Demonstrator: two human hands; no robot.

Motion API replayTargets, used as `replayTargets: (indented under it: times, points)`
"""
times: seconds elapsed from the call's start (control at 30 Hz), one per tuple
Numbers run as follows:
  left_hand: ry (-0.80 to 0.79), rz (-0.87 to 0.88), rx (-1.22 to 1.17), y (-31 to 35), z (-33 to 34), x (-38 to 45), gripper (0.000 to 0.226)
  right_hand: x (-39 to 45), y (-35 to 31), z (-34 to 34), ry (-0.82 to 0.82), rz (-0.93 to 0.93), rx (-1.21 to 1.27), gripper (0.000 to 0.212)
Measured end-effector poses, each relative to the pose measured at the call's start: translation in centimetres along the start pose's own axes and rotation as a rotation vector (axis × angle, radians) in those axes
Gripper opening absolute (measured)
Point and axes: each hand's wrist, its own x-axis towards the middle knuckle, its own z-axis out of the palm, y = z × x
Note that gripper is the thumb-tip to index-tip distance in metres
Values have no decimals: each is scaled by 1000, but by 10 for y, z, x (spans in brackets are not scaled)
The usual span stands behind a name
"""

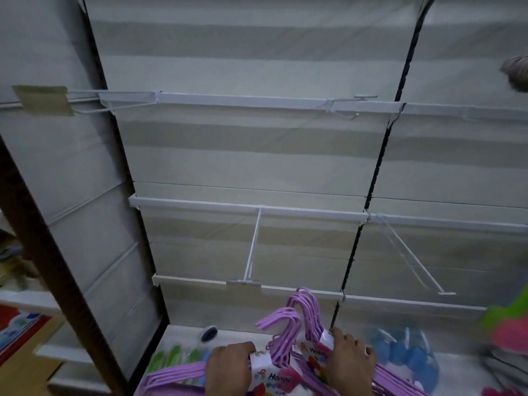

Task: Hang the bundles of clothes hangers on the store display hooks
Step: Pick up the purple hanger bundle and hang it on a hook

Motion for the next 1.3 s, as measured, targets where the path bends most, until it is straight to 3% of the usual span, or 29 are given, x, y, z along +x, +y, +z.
replayTargets:
  times: [0.23,0.37,0.57,0.77,1.07,1.2,1.3]
  points:
    - [3,84,64,29,-5,-21,29,-15,32,-23,17,-55,-21,53]
    - [83,168,180,49,-9,-37,30,-24,48,-33,17,-137,-84,51]
    - [103,155,178,50,-12,-62,26,-40,41,-40,-34,-256,-57,46]
    - [164,127,130,23,-33,-80,21,-56,-1,-51,-147,-330,137,48]
    - [237,117,125,-30,-99,-89,28,-72,-94,-78,-198,-399,339,20]
    - [327,108,103,-48,-134,-86,44,-73,-130,-100,-155,-433,379,33]
    - [379,130,85,-50,-157,-77,42,-71,-145,-119,-135,-447,486,34]
